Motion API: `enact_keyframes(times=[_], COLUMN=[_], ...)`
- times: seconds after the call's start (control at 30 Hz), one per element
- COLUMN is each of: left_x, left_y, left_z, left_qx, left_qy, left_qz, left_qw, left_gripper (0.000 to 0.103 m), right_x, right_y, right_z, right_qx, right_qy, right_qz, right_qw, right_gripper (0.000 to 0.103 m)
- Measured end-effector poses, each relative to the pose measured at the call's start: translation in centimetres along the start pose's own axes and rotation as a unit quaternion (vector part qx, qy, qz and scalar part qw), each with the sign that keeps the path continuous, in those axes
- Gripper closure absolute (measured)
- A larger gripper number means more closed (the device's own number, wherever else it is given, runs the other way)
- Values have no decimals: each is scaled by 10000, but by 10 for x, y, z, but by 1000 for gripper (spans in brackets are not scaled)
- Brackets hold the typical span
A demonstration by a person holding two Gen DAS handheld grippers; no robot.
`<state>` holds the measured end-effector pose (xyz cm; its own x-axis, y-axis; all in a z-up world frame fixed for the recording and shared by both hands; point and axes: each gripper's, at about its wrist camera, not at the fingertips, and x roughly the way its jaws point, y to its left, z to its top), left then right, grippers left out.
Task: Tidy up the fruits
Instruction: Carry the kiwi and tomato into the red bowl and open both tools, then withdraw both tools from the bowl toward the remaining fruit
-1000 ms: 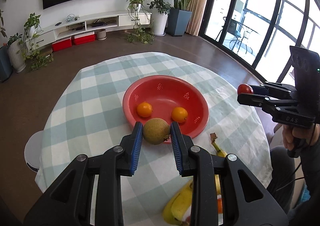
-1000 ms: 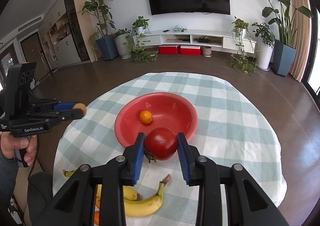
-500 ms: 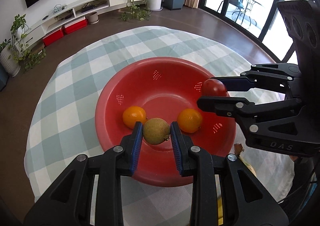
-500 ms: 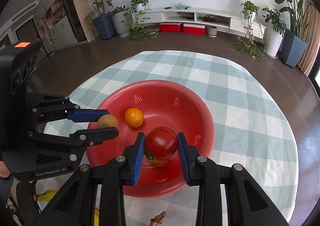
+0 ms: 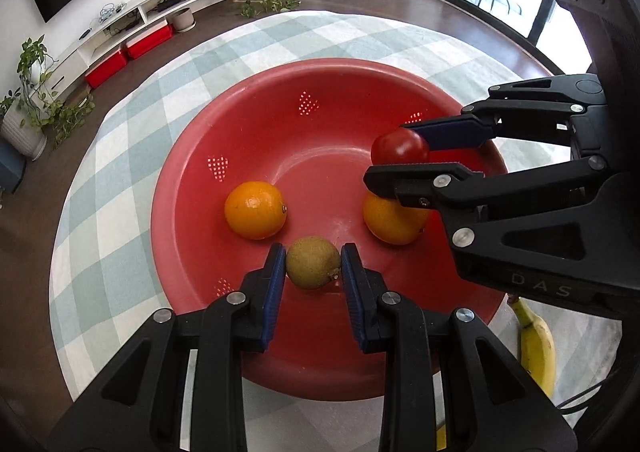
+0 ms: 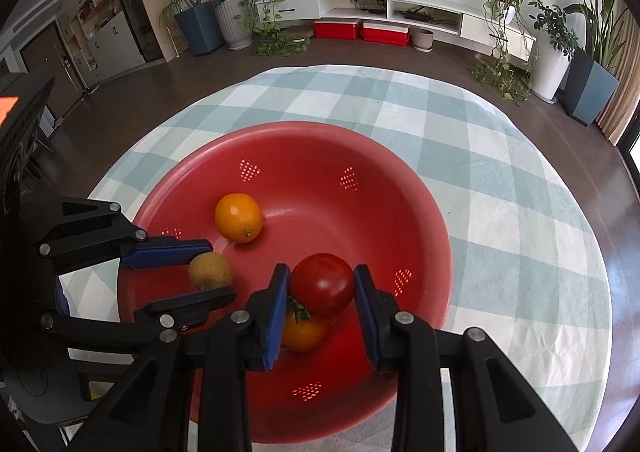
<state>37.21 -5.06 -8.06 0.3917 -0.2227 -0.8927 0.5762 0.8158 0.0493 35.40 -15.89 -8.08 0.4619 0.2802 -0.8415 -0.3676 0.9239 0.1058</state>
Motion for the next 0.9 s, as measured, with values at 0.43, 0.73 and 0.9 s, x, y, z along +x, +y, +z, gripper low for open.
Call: enact_keyframes(times=[0.43, 0.73, 0.9], left_x=[2, -28, -67], left_y=[6, 13, 26], left_z=[0, -5, -16], left_qx=[-100, -248, -498], left_qy=[-37, -409, -812], left_qz=[55, 173, 250], left_qw=[9999, 9987, 9951], left_gripper=[75, 31, 27], right_x=[-7, -71, -117], right_y=[5, 4, 10], right_z=[-2, -22, -58], right_qx=[-26, 253, 313], right_qy=[-76, -733, -1157], right_qz=[-116, 124, 498], right_qw=[9999, 9969, 9915], right_gripper=[67, 34, 23])
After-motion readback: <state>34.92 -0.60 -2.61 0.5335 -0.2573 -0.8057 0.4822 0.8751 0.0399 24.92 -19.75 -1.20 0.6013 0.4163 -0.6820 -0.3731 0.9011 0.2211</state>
